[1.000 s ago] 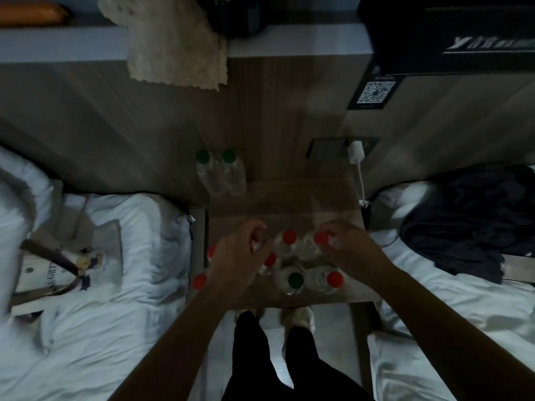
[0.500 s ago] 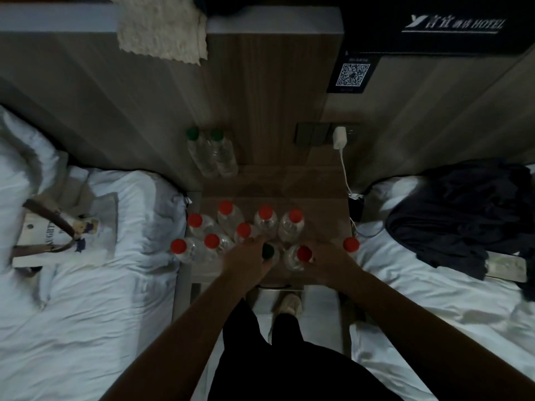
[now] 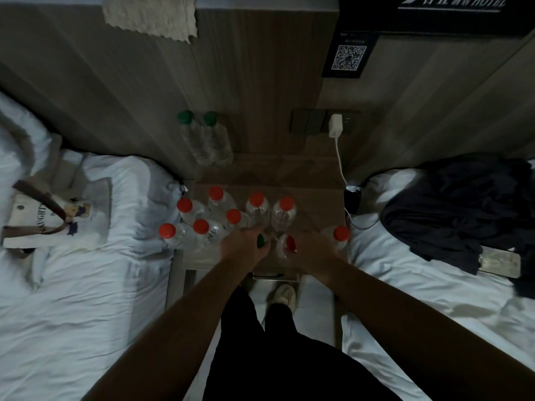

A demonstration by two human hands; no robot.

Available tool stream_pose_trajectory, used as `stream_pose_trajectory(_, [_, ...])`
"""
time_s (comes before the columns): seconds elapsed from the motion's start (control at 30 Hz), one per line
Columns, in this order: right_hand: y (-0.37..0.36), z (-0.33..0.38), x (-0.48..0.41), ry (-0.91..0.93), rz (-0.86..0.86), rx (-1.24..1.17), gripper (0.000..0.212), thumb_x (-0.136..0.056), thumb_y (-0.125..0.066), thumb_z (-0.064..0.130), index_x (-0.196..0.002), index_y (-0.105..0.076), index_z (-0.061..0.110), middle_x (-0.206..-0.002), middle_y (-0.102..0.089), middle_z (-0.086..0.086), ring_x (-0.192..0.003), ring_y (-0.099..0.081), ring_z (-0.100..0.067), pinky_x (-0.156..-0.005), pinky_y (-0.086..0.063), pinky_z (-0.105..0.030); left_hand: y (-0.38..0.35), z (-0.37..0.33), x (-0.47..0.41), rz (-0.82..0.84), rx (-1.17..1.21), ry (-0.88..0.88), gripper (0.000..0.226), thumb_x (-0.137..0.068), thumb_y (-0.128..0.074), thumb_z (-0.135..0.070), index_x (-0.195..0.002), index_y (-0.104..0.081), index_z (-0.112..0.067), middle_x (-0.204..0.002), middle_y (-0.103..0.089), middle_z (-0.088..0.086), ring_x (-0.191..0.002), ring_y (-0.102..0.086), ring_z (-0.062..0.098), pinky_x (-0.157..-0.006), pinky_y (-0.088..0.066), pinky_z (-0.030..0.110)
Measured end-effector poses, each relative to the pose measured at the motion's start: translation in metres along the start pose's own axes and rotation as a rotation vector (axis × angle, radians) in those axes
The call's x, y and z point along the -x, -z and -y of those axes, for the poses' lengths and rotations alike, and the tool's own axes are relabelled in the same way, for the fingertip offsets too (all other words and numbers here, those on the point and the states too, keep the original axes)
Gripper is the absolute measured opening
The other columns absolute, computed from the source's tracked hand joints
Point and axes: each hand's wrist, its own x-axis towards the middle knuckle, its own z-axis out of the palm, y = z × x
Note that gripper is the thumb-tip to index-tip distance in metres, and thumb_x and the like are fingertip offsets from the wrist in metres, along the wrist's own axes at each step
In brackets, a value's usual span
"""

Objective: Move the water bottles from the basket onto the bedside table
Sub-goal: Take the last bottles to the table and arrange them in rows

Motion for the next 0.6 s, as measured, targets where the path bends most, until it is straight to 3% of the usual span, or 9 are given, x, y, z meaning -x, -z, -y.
stream_pose_trajectory(0.1, [-0.003,0.001,-0.002,-0.042,-0.009,-0.026,0.031,-0.08,-0.049,0.045,-0.106,-0.048,0.028,-0.09,-0.064,-0.008,-0.086,-0.063,-0.028,-0.075,-0.053,-0.044,-0.005,0.002,0.001,-0.017,0.045,0.008,0.038,-0.084,-0.056,-0.048,-0.116,-0.055,-0.026,-0.099,-0.066,0.002,-0.092,-0.062,0.022,-0.07,-0.046,0.029])
stream_pose_trajectory(0.23, [-0.004,0.002,-0.007,-0.101,0.064,-0.057,0.027,-0.084,-0.053,0.042,-0.103,-0.054,0.022,-0.089,-0.064,-0.008,-0.088,-0.063,-0.028,-0.078,-0.053,-0.044,-0.007,0.004,-0.001,0.009,0.15,0.023,0.037,-0.082,-0.061,-0.043,-0.113,-0.057,-0.022,-0.098,-0.065,0.003,-0.09,-0.061,0.022,-0.075,-0.053,0.035])
stream_pose_trajectory(0.4, [0.009,0.0,-0.005,-0.16,0.088,-0.13,0.027,-0.086,-0.058,0.035,-0.096,-0.063,0.01,-0.098,-0.066,-0.011,-0.094,-0.063,-0.026,-0.088,-0.051,-0.045,0.0,0.005,0.005,0.039,0.204,0.006,0.027,-0.082,-0.062,-0.038,-0.101,-0.061,-0.018,-0.085,-0.061,0.0,-0.079,-0.058,0.015,-0.065,-0.043,0.027])
stream_pose_trajectory(0.53, [0.036,0.011,0.004,-0.124,0.033,-0.033,0.028,-0.086,-0.059,0.038,-0.095,-0.063,0.011,-0.095,-0.064,-0.004,-0.091,-0.062,-0.019,-0.079,-0.048,-0.031,0.022,-0.001,0.013,0.03,0.246,-0.024,0.016,-0.08,-0.063,-0.032,-0.078,-0.056,-0.019,-0.064,-0.052,-0.009,-0.061,-0.05,0.009,-0.058,-0.038,0.025])
stream_pose_trajectory(0.6, [0.054,0.02,0.007,-0.086,-0.027,0.0,0.021,-0.083,-0.063,0.037,-0.084,-0.062,0.016,-0.084,-0.06,0.001,-0.082,-0.06,-0.016,-0.07,-0.041,-0.026,0.043,-0.008,0.016,0.015,0.276,-0.06,0.021,-0.08,-0.062,-0.027,-0.07,-0.055,-0.011,-0.059,-0.052,-0.003,-0.055,-0.05,0.012,-0.052,-0.037,0.026])
